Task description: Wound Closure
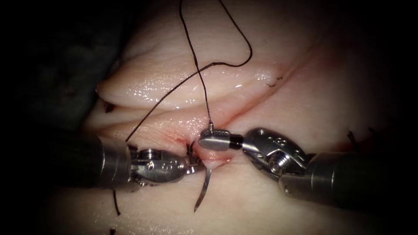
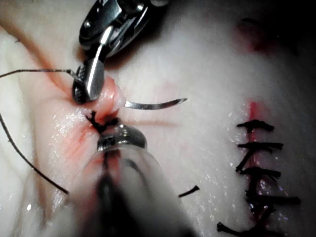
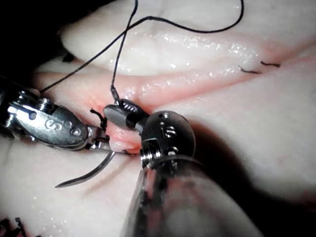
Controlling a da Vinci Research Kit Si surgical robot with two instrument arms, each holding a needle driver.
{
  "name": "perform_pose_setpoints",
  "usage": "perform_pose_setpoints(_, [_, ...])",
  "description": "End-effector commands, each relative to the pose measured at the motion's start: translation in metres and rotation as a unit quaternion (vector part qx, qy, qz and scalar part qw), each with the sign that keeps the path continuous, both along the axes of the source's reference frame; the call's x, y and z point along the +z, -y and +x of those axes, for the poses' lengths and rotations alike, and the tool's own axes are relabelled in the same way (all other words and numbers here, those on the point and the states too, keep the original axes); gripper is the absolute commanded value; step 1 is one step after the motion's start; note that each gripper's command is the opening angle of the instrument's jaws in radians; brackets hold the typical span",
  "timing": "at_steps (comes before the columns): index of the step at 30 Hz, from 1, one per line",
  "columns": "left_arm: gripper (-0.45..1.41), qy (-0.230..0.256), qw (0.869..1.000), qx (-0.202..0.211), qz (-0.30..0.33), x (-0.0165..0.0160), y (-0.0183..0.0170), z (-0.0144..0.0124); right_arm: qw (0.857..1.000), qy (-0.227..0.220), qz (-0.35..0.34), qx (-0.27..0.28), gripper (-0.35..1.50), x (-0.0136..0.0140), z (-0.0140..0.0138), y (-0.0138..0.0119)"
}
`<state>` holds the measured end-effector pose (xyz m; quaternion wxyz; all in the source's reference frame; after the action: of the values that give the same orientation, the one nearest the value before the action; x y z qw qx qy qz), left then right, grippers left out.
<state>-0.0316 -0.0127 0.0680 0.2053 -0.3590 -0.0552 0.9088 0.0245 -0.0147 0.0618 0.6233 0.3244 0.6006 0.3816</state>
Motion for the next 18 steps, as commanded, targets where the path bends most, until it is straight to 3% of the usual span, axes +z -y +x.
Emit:
perform_pose_setpoints(1, [0.15,0.026,0.999,0.038,-0.021,-0.0004,0.0005,-0.0003,1.0,-0.007,-0.009,0.017,0.84,0.0005,-0.0008,-0.0011])
perform_pose_setpoints(2, [0.15,0.038,0.997,0.055,-0.03,-0.0008,0.0005,-0.0002,1.0,-0.013,-0.014,0.024,1.01,0.0006,-0.0015,-0.0017])
perform_pose_setpoints(4, [0.12,0.068,0.993,0.087,-0.046,-0.0018,0.0005,0.0,0.999,-0.024,-0.015,0.032,1.13,0.0006,-0.0027,-0.0025])
perform_pose_setpoints(7, [0.1,0.136,0.974,0.157,-0.088,-0.003,0.0007,0.0005,0.998,-0.046,-0.022,0.037,1.3,0.0009,-0.0056,-0.0038])
perform_pose_setpoints(12, [0.17,0.169,0.952,0.217,-0.131,-0.0032,0.0005,0.0004,0.998,-0.055,-0.021,0.037,1.3,0.001,-0.0075,-0.0038])
perform_pose_setpoints(18, [0.29,0.175,0.935,0.257,-0.17,-0.0035,-0.0006,0.0008,0.997,-0.059,-0.025,0.036,1.3,0.001,-0.0078,-0.0036])
